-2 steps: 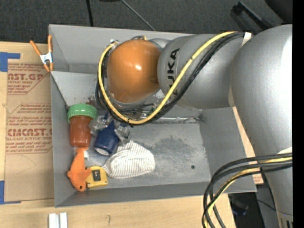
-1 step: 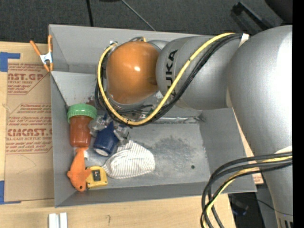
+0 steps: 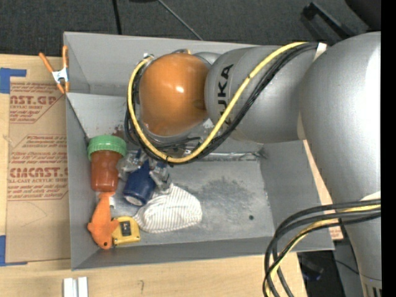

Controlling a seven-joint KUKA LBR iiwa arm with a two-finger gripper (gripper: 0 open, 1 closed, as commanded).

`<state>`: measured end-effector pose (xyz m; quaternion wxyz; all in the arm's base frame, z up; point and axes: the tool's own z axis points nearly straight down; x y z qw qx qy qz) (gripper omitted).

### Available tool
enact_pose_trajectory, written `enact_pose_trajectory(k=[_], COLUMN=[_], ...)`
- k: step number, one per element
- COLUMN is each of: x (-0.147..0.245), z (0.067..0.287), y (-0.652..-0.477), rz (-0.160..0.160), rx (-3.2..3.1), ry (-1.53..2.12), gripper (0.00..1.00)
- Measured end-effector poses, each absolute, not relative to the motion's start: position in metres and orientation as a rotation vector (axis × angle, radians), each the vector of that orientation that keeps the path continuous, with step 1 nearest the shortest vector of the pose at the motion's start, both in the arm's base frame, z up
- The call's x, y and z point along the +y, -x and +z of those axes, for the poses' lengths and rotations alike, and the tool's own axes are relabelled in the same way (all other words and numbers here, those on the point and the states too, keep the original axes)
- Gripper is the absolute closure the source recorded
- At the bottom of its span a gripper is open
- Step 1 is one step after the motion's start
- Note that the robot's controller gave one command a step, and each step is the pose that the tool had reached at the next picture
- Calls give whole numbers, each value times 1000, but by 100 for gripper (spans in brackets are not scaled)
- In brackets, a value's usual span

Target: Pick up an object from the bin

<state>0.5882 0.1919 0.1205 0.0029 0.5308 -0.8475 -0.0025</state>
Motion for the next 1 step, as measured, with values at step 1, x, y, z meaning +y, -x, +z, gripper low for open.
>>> enact_pose_trajectory(k=[1], x=[192], z=[142], y=[-588], rz=[-8], rx=[-2655], ry=[-1664], gripper=[100])
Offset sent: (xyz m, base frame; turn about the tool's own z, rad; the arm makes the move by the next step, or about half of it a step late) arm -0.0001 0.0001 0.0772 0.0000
